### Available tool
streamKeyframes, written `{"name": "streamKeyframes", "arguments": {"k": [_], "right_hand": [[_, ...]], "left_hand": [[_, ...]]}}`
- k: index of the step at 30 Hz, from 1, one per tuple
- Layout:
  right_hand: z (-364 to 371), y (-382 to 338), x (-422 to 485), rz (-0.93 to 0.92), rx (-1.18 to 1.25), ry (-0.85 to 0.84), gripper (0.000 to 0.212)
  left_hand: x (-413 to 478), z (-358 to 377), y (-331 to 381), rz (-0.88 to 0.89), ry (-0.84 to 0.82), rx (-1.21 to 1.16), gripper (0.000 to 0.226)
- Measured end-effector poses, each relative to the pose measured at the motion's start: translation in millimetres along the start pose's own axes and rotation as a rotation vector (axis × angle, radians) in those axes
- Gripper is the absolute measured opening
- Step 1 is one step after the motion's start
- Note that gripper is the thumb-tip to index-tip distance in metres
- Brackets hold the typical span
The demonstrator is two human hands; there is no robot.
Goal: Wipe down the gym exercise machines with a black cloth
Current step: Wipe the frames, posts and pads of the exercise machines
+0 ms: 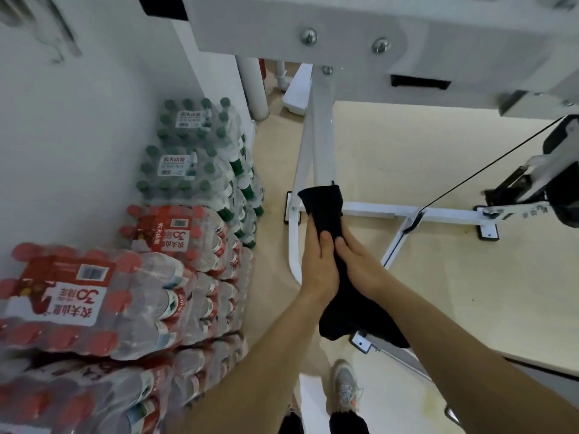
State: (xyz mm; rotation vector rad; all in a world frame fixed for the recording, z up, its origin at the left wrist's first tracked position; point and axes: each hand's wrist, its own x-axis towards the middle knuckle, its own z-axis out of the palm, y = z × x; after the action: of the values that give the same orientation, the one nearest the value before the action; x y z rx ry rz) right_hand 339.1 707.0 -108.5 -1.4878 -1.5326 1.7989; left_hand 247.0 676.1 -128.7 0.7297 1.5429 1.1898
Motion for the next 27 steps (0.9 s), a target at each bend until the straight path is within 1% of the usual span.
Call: {"name": "streamKeyframes", "arguments": {"k": [2, 4, 7, 10, 14, 18, 21, 24, 26, 27], "right_hand": [[3.6, -4.0, 5.6, -0.007, 0.05, 0.03, 0.044], [8.6, -11.5, 23.6, -0.011, 0.099, 0.115, 0.044], [5.8, -31.4, 70.5, -0.043, 0.14, 0.23, 0.043], [-7.3, -55.1, 124.3, -0.103, 0.123, 0.283, 0.042], [-25.8, -79.3, 184.8, -0.144, 0.077, 0.305, 0.041], [-40.3, -100.1, 235.1, -0.113, 0.081, 0.303, 0.046], [-47.2, -109.7, 259.6, -0.08, 0.107, 0.301, 0.049], [-50.4, -118.2, 274.6, -0.066, 0.084, 0.317, 0.063], [-50.8, -118.1, 280.7, -0.057, 0.073, 0.322, 0.073], [-50.8, -118.2, 280.7, -0.048, 0.071, 0.32, 0.074]], "left_hand": [[8.4, 0.8, 5.8, -0.005, 0.006, 0.025, 0.05], [33.9, -1.1, 14.9, -0.014, -0.016, 0.051, 0.05], [87.5, -0.9, 30.9, 0.005, -0.068, 0.032, 0.05], [143.2, 5.3, 50.5, 0.017, -0.058, 0.061, 0.051], [214.4, 10.8, 71.8, 0.057, -0.057, 0.128, 0.055], [267.8, 16.0, 92.0, 0.031, -0.067, 0.146, 0.06], [293.6, 19.3, 101.9, 0.037, -0.06, 0.116, 0.058], [309.3, 19.3, 106.9, 0.029, -0.07, 0.09, 0.05], [314.7, 18.1, 107.2, 0.033, -0.077, 0.1, 0.05], [314.2, 17.9, 107.6, 0.03, -0.084, 0.099, 0.05]]}}
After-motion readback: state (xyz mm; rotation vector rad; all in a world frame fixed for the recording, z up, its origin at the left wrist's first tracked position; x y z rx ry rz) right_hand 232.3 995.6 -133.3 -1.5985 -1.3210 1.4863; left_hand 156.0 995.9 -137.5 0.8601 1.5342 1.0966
